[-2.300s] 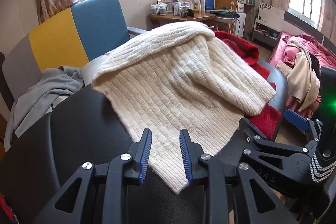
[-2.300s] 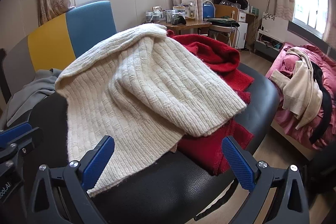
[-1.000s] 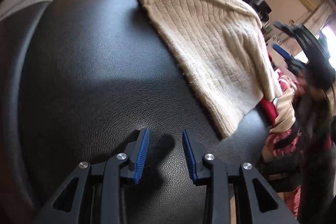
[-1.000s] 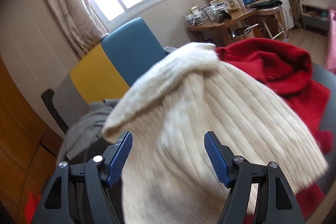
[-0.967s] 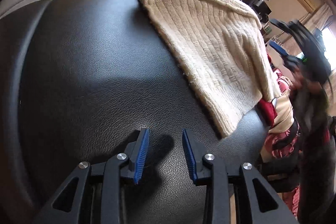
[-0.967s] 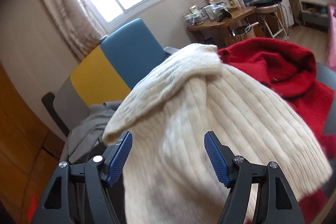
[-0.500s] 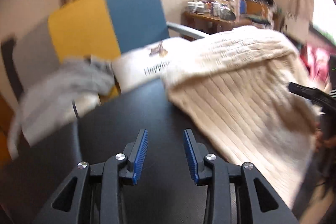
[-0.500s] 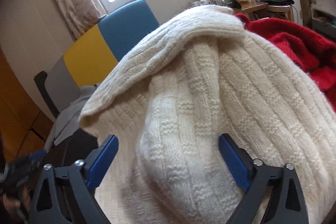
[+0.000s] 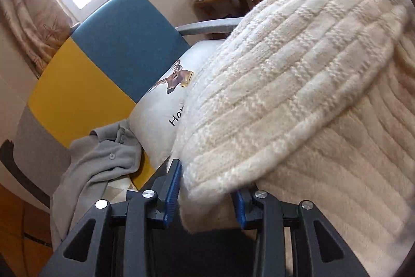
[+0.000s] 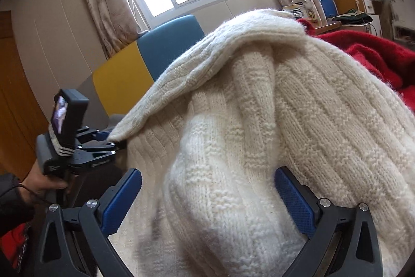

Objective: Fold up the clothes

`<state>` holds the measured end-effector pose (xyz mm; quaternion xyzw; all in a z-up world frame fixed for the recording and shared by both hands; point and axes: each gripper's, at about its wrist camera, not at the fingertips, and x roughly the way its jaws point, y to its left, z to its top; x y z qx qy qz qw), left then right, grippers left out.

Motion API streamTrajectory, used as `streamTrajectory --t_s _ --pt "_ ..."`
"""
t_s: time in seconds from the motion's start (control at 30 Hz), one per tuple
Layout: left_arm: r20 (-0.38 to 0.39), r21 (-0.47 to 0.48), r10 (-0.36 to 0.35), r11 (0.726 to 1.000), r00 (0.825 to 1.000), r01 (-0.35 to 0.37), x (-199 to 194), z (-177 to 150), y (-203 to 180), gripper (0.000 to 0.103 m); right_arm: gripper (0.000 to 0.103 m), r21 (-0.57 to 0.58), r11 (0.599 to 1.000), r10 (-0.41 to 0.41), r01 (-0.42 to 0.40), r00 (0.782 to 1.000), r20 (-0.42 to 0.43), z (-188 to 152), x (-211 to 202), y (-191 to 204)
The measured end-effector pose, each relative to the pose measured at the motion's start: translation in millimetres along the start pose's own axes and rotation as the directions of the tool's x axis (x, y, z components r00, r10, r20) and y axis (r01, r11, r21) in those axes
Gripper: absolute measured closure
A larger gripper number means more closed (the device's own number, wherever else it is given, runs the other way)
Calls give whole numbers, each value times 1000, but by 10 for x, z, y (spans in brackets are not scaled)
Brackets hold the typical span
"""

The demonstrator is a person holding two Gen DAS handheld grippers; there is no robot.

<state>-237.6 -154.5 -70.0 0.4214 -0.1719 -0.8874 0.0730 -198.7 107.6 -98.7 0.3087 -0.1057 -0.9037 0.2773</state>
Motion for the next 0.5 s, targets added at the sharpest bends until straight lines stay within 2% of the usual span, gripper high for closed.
streamTrajectory --t_s 0.03,0.1,0.17,0.2,0.37,0.43,0.5 --pt "-5 -30 -14 999 1000 13 48 28 14 91 0 -4 1000 -6 6 1000 -1 2 7 8" --pt "0 -186 -96 978 995 94 32 30 183 96 0 -13 1000 -18 18 1000 -4 6 21 24" --pt "38 -342 -200 918 979 200 -38 11 386 97 0 -21 999 -31 31 1000 -6 10 35 40" --pt "56 -386 -229 892 972 233 -78 9 451 97 0 -25 999 -37 37 999 -8 12 43 48" --pt "141 -515 -301 791 943 330 -297 9 681 98 1 -62 995 -80 79 996 -25 28 73 106" --pt "187 -542 -303 762 935 355 -476 -7 770 98 21 -93 987 -134 130 990 -41 51 33 152" --pt "238 -568 -301 728 924 383 -687 -43 876 98 51 -50 993 -106 104 994 -40 116 -102 130"
